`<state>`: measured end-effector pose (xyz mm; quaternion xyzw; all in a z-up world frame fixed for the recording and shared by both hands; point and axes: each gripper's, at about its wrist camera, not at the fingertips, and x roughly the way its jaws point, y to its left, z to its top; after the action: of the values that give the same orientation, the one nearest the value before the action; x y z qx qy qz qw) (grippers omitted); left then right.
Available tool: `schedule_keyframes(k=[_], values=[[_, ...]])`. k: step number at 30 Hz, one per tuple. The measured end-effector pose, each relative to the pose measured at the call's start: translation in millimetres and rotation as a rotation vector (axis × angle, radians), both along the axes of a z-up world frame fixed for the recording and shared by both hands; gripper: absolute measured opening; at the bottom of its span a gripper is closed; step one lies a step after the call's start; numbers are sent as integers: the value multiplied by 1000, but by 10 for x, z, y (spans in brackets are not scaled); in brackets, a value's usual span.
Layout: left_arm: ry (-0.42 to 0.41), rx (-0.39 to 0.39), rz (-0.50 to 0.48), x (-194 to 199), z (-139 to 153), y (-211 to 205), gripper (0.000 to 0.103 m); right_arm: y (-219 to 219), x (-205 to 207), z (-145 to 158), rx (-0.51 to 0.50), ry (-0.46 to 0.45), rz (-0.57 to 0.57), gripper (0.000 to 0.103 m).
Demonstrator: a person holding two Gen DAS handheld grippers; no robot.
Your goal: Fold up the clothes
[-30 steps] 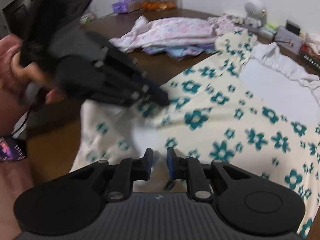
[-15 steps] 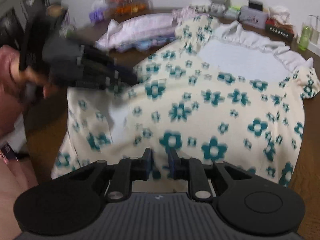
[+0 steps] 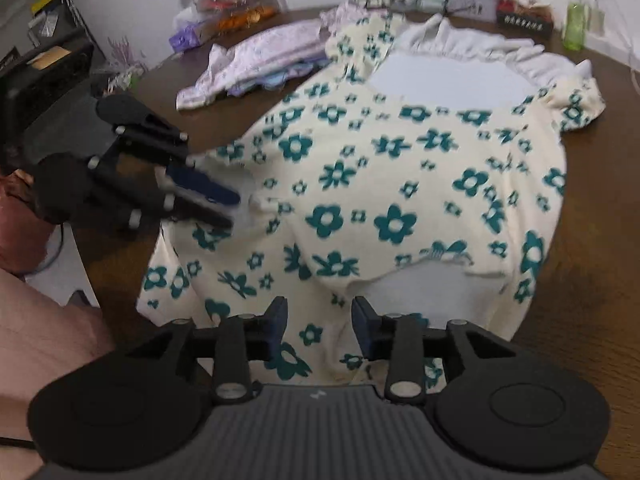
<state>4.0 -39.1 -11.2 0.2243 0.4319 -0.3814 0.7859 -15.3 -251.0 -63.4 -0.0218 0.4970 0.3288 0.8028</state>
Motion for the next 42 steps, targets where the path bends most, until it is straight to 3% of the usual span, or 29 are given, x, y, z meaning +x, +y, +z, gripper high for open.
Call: schedule_keyframes(k=[1,4,9,11,15,18,20,21,22,23,24,27,33,39,42], values=[[-3,5,-7,-12,-20,-50,10,32,11,-37,-6,14,13,19],[52,17,-43,7,-7,-86,5,61,19,-27,-27,29,56,5],[122,9,-70,58,75,40,6,-26,68,8,-41,81,80,5],[136,-6,-67,96,117,112,14,-142,103,73,11,65,40,8],[63,-157,12,170,285,271,25,-245,-2,227,92,-68,-11,28],[2,-227,104,207,333,356,32,-202,-51,192,100,-117,-32,31],[-91,-259,162,116,373,428,58,-178,-83,168,94,-144,-54,42],[-138,-275,190,68,393,464,68,-166,-109,169,88,-169,-66,55],[-194,-290,215,-22,413,507,86,-170,-169,186,82,-209,-81,72],[-250,-305,239,-119,432,552,96,-181,-233,203,72,-248,-97,83],[-304,-319,256,-247,436,588,97,-192,-298,221,61,-285,-113,102],[-406,-307,293,-557,410,635,98,-168,-544,269,-26,-397,-177,102],[-423,-289,353,-961,301,795,98,-258,-880,252,-60,-453,-228,102],[-418,-104,263,-1260,126,817,95,-383,-1193,164,-177,-458,-209,102],[-406,-34,191,-1378,51,748,83,-413,-1324,110,-253,-452,-149,94]])
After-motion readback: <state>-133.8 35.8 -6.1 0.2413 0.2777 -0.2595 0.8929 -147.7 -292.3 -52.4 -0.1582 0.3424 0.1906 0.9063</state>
